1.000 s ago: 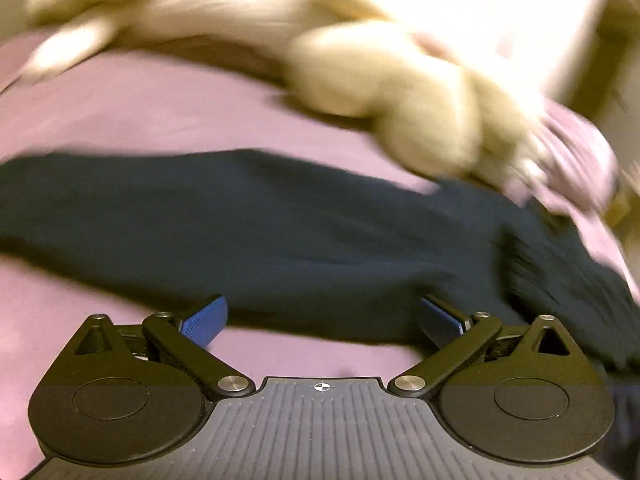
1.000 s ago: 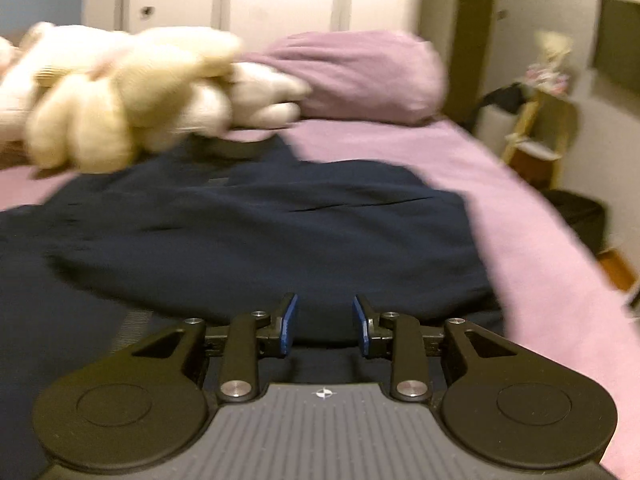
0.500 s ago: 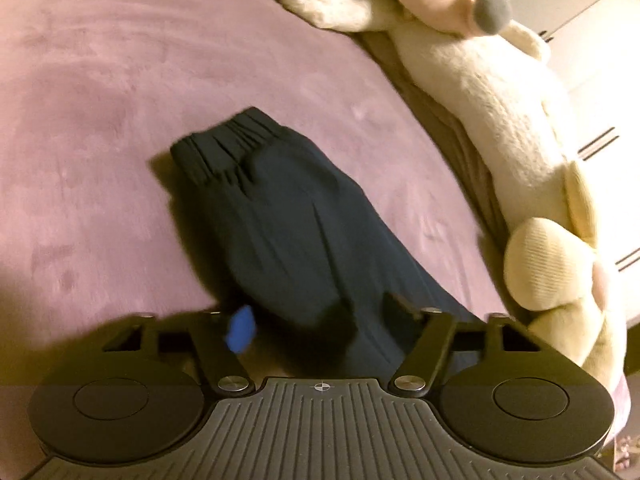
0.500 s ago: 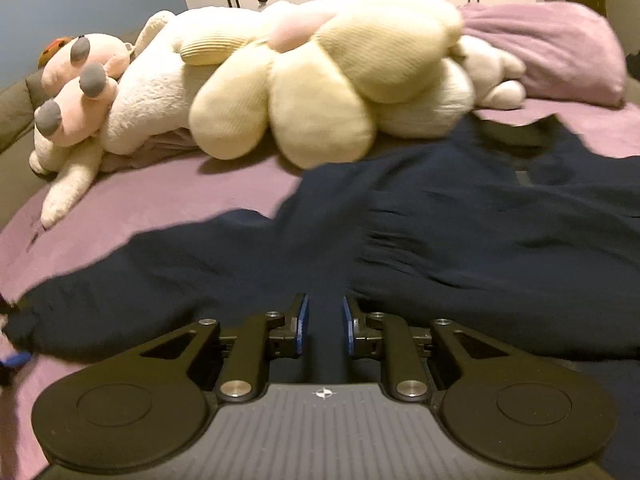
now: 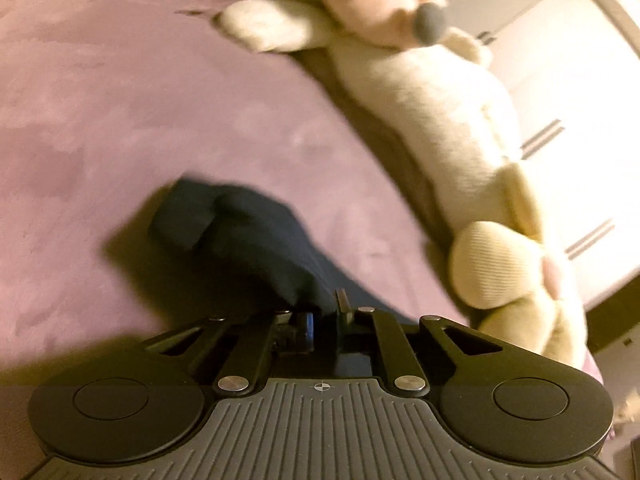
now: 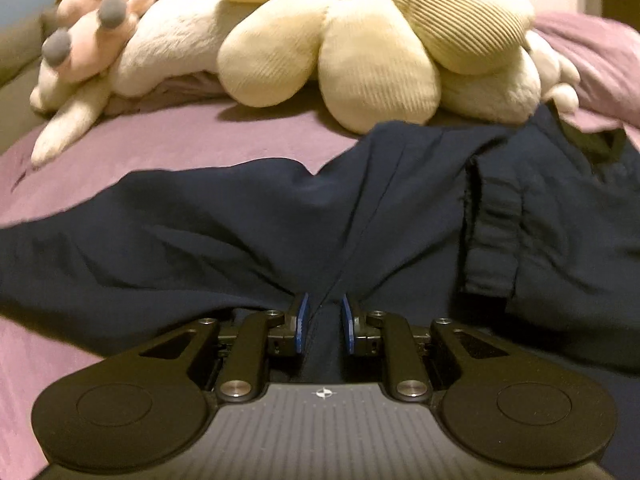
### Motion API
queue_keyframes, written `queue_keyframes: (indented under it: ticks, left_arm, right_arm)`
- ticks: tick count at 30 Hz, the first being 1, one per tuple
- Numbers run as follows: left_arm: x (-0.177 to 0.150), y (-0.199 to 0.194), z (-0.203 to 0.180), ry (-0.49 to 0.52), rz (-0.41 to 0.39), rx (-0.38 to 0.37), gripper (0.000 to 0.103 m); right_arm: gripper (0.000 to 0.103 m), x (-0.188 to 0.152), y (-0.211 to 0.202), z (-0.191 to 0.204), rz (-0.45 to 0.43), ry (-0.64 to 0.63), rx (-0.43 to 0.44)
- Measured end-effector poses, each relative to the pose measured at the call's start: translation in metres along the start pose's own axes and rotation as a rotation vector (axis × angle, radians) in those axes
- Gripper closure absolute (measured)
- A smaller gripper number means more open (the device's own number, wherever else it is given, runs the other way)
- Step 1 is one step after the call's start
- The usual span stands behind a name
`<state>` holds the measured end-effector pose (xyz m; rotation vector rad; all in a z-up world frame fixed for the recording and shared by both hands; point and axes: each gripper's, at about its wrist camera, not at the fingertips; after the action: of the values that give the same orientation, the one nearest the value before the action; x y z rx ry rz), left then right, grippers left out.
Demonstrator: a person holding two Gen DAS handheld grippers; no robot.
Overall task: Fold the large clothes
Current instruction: 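Grasp the other sleeve with the left gripper and fold it across the body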
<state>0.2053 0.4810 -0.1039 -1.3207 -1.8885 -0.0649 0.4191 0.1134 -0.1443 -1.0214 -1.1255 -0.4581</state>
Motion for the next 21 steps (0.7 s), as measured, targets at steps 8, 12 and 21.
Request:
queue_keyframes:
  ticks: [8,12,21]
  left_arm:
    - [-0.004,-0.031,-0.103,0.187,0.002,-0.217,0.093]
    - [-0.046,-0.051,-0.198,0.311,0.053,-0.433,0.093]
    - [-0.266,-0.053,-0.347,0.606,0.298,-0.630,0.043]
  right_arm:
    - [0.085,-0.008,-0.009,-0.001,0.031,0.023,0.015]
    - [0.085,0.010,-0.042,-0.029,-0.001,0.176,0.060]
    - [0.080,-0.032,-0.181,-0.164,-0.120,0.485,-0.131]
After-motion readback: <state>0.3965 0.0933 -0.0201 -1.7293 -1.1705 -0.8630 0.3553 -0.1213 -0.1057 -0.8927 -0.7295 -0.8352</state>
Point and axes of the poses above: each gripper's, at about its wrist camera, not at the fingertips, and y roughly the way its jaws point, z to its left, x to its top, and after that the axes turned 14 degrees about -z, right-handed
